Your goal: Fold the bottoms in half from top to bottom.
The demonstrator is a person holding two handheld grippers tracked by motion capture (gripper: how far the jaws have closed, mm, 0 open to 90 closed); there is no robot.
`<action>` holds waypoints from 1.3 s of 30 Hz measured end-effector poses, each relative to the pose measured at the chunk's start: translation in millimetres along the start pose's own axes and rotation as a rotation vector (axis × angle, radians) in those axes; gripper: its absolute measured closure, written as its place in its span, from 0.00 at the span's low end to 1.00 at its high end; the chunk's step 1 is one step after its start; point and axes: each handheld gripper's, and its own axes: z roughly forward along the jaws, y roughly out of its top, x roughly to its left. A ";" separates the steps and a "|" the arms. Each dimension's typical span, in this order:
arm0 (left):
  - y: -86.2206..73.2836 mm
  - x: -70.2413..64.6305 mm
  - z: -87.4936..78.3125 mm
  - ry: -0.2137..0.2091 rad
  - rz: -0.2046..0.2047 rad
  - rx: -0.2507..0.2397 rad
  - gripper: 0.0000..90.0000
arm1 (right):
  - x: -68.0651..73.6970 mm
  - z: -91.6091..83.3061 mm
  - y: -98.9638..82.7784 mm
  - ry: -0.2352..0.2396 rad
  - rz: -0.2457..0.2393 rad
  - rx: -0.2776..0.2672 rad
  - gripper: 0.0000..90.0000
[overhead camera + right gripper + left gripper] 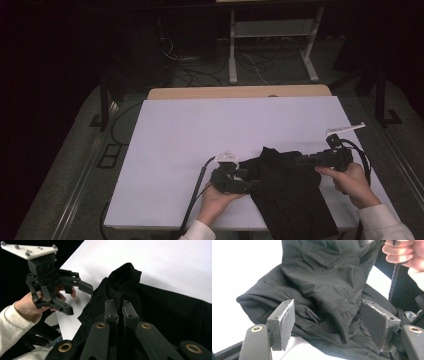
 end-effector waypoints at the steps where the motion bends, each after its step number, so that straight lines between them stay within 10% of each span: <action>1: 0.0 0.3 0.1 0.002 0.000 0.001 0.32 | 0.9 -0.7 -1.1 0.000 0.000 0.001 0.94; 39: 2.5 5.0 -7.9 0.015 -0.059 -0.076 0.29 | 21.9 -6.8 -53.9 0.064 -0.042 0.136 0.93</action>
